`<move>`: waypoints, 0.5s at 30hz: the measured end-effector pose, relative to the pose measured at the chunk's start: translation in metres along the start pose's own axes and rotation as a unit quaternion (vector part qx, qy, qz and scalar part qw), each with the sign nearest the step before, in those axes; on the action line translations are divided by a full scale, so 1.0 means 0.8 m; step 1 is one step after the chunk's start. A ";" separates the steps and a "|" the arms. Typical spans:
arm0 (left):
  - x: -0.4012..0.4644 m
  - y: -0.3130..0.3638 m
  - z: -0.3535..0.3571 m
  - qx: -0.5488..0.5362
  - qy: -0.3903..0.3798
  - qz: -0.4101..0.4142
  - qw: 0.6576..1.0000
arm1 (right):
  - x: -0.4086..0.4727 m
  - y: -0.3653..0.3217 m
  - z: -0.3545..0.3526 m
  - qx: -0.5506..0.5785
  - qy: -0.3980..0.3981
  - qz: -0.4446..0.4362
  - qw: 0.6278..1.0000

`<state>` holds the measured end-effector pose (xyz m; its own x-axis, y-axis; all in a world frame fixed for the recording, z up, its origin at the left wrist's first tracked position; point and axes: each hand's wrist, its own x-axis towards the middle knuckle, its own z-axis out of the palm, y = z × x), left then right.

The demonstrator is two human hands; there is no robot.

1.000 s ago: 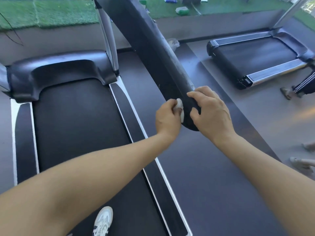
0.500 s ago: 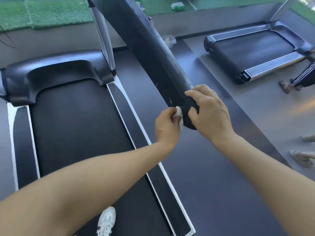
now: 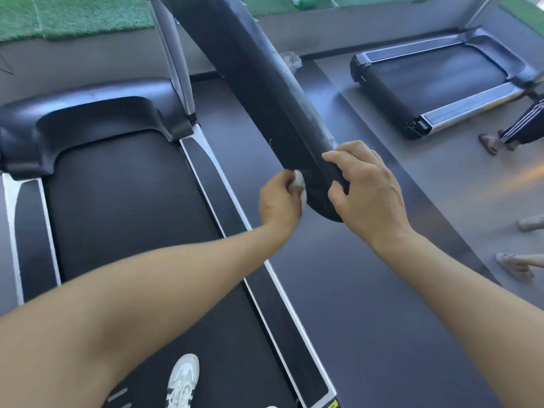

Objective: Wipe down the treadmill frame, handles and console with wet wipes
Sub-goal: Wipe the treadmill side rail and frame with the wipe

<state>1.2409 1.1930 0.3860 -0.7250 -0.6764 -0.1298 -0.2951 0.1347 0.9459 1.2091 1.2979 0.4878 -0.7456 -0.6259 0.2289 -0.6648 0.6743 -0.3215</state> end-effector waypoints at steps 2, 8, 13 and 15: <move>-0.001 -0.003 0.000 -0.003 -0.001 0.002 1.000 | 0.000 0.000 0.001 -0.002 0.001 -0.002 1.000; 0.082 0.002 -0.015 0.039 0.038 -0.020 0.998 | 0.000 0.000 0.000 -0.008 -0.002 -0.002 1.000; 0.033 -0.004 -0.003 0.094 0.002 -0.001 0.996 | -0.001 0.000 0.000 -0.001 0.004 0.001 1.000; 0.008 -0.014 0.005 0.076 -0.027 0.033 0.996 | -0.002 -0.001 0.002 0.001 0.011 0.005 1.000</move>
<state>1.2372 1.1902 0.3737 -0.7771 -0.6231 -0.0883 -0.3336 0.2890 0.8973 1.2109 1.2980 0.4857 -0.7533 -0.6099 0.2462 -0.6569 0.6798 -0.3261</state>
